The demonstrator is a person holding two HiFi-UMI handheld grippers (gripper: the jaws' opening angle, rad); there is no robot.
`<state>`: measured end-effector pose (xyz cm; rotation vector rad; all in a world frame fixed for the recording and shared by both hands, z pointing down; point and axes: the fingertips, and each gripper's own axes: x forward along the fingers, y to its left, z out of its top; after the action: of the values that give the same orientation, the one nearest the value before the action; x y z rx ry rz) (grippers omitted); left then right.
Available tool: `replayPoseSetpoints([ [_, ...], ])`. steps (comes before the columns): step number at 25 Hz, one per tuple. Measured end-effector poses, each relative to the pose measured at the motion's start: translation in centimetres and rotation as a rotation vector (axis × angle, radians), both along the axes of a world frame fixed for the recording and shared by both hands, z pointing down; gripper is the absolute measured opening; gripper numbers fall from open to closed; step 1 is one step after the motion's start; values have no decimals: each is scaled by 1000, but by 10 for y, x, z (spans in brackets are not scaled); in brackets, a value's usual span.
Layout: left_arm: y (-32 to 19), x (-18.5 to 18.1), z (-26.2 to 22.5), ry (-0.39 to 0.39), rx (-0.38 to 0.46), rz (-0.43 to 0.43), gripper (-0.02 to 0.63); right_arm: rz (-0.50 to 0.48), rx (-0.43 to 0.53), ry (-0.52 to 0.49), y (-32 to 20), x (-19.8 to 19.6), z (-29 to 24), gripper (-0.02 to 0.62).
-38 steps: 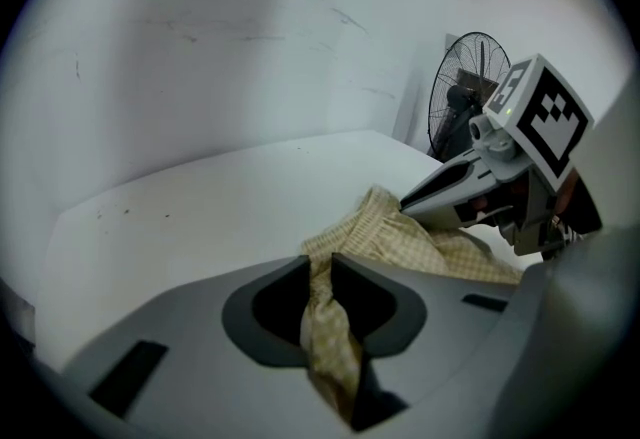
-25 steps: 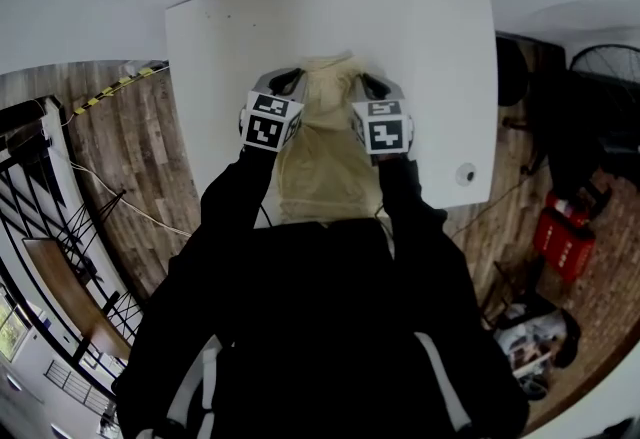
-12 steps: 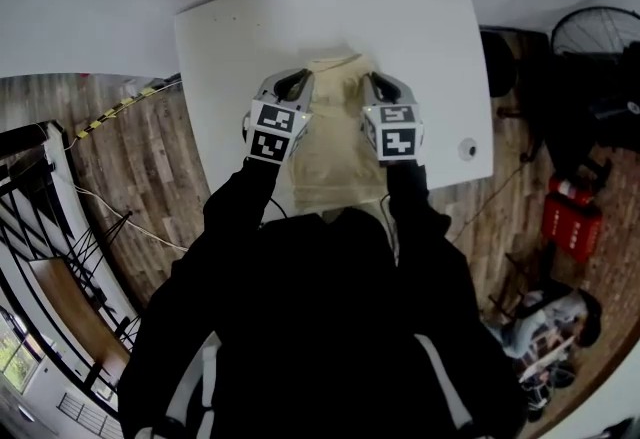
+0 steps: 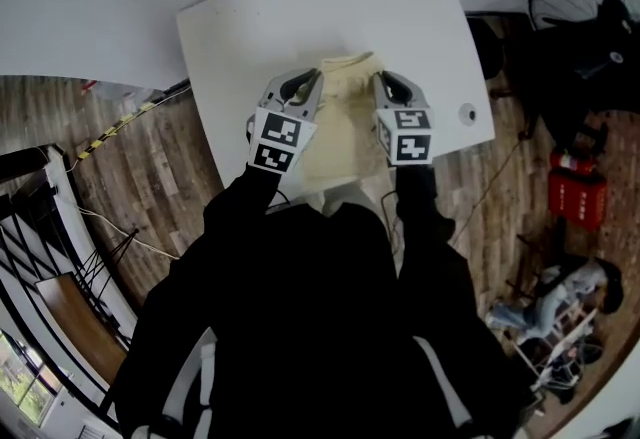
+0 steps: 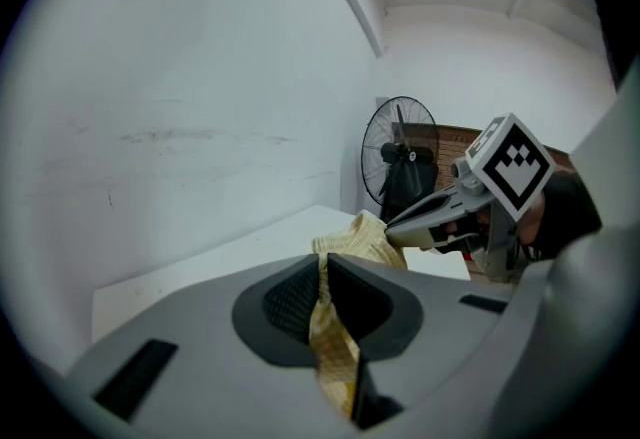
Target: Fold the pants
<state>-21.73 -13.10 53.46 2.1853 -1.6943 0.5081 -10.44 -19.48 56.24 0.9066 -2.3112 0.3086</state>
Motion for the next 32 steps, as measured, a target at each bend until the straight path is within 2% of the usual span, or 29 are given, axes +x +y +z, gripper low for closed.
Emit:
replayPoseSetpoints([
  [9,41,41,-12,-148,140,139,26,54,40,-18,38,32,1,23],
  [17,69,70,-3,-256,192,244,26,98,23,-20,69,58,22,23],
  [25,95,95,23,-365,197,361,29,150,-17,10,97,77,49,23],
  [32,117,109,48,-359,154,438,31,200,-75,7,120,95,68,23],
])
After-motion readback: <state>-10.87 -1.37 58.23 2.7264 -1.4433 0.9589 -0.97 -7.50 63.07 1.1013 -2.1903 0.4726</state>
